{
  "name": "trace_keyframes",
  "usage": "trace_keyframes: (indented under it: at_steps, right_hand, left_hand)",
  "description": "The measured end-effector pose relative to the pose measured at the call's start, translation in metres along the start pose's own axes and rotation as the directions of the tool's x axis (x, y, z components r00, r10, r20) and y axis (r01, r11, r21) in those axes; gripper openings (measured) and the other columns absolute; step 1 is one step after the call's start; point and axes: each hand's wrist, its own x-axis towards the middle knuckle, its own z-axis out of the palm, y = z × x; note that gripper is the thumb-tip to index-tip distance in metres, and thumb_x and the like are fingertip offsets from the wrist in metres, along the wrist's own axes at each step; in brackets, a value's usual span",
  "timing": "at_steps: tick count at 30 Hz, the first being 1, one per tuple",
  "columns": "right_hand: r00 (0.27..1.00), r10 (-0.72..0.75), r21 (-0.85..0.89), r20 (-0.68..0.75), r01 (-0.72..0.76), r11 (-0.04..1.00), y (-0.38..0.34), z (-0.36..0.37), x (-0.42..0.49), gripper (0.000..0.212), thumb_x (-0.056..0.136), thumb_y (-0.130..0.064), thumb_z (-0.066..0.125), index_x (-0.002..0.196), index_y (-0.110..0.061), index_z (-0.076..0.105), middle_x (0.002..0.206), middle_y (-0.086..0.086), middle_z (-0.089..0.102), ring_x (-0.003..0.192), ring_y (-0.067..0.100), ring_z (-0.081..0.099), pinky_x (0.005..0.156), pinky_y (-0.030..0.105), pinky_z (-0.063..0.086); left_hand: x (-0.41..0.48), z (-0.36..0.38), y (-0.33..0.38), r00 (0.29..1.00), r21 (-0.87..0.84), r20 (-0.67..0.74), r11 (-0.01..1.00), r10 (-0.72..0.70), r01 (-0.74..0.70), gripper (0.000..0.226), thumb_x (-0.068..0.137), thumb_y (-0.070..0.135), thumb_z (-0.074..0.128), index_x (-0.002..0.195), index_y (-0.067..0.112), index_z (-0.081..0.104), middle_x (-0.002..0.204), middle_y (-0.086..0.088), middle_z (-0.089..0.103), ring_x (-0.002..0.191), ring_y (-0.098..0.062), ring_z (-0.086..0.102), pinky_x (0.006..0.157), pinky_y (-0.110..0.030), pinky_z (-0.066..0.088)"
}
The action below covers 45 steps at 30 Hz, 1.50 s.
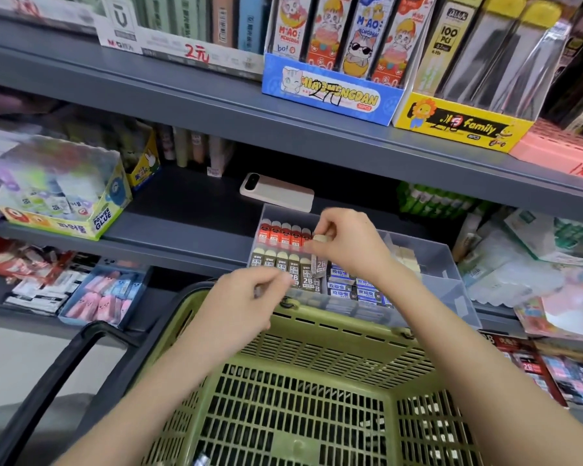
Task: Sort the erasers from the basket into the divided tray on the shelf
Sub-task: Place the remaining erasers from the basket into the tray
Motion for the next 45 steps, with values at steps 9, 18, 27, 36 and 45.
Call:
trace_keyframes:
  at_steps: [9, 18, 27, 36, 45]
  right_hand:
    - [0.977, 0.194, 0.229, -0.093, -0.169, 0.959, 0.016, -0.009, -0.009, 0.021, 0.070, -0.025, 0.076, 0.065, -0.015, 0.059, 0.054, -0.007, 0.055, 0.053, 0.007, 0.050, 0.059, 0.027, 0.043]
    - [0.968, 0.241, 0.406, -0.065, -0.195, 0.893, 0.024, -0.010, -0.018, 0.025, 0.074, -0.024, 0.076, 0.070, -0.006, 0.059, 0.060, 0.009, 0.062, 0.053, 0.013, 0.052, 0.059, 0.036, 0.045]
    - [0.986, 0.100, -0.011, -0.130, -0.103, 0.995, 0.011, 0.012, -0.013, 0.022, 0.074, -0.030, 0.069, 0.069, -0.019, 0.050, 0.066, -0.003, 0.059, 0.073, 0.021, 0.057, 0.063, 0.031, 0.040]
    - [0.999, -0.034, -0.317, 0.023, 0.039, 0.948, 0.016, 0.026, -0.021, 0.032, 0.088, -0.047, 0.053, 0.085, -0.020, 0.069, 0.076, 0.001, 0.056, 0.080, 0.024, 0.059, 0.062, 0.029, 0.038]
    - [0.951, -0.165, 0.024, -0.263, 0.177, 0.984, -0.005, 0.013, -0.064, 0.026, 0.089, -0.037, 0.056, 0.101, -0.021, 0.072, 0.077, -0.002, 0.058, 0.077, 0.017, 0.056, 0.067, 0.030, 0.041]
  left_hand:
    - [0.073, -0.018, 0.005, 0.764, 0.620, 0.542, 0.446, 0.352, -0.645, 0.040, 0.092, 0.053, 0.044, 0.125, 0.038, 0.059, 0.105, 0.003, 0.053, 0.091, -0.017, 0.054, 0.064, -0.025, 0.027]
    - [0.097, -0.011, 0.009, 0.601, 0.564, 0.723, 0.212, 0.340, -0.798, 0.047, 0.090, 0.064, 0.033, 0.128, 0.045, 0.053, 0.137, 0.003, 0.050, 0.098, -0.019, 0.059, 0.073, -0.029, 0.043]
    - [0.094, -0.020, 0.001, 0.601, 0.546, 0.699, 0.254, 0.387, -0.799, 0.050, 0.088, 0.062, 0.034, 0.132, 0.045, 0.050, 0.124, 0.002, 0.054, 0.094, -0.020, 0.058, 0.066, -0.027, 0.036]
    - [0.064, -0.026, -0.006, 0.921, 0.193, 0.157, 0.903, 0.357, -0.383, 0.060, 0.089, 0.065, 0.026, 0.094, 0.027, 0.072, 0.079, 0.007, 0.057, 0.072, -0.006, 0.056, 0.064, -0.024, 0.045]
    - [0.031, -0.011, 0.012, 0.954, -0.737, 0.239, 0.607, -0.179, 0.298, 0.052, 0.092, 0.054, 0.033, 0.112, 0.018, 0.065, 0.082, -0.018, 0.071, 0.048, -0.023, 0.060, 0.031, -0.019, 0.028]
